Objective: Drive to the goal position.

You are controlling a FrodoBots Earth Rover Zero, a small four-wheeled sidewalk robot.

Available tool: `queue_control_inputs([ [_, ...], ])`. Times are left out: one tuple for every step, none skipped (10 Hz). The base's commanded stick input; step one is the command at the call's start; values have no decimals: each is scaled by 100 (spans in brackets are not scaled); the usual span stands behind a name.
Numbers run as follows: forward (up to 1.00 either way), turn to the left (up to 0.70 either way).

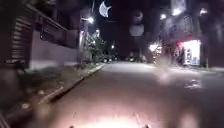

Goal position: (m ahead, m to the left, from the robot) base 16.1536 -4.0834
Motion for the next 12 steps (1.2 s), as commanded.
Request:
queue_control_inputs([
  [70, 0],
  [70, 0],
  [70, 0],
  [70, 0],
  [70, 0],
  [70, 0],
  [70, 0],
  [70, 0],
  [70, 0],
  [70, 0],
  [70, 0],
  [70, 0],
])
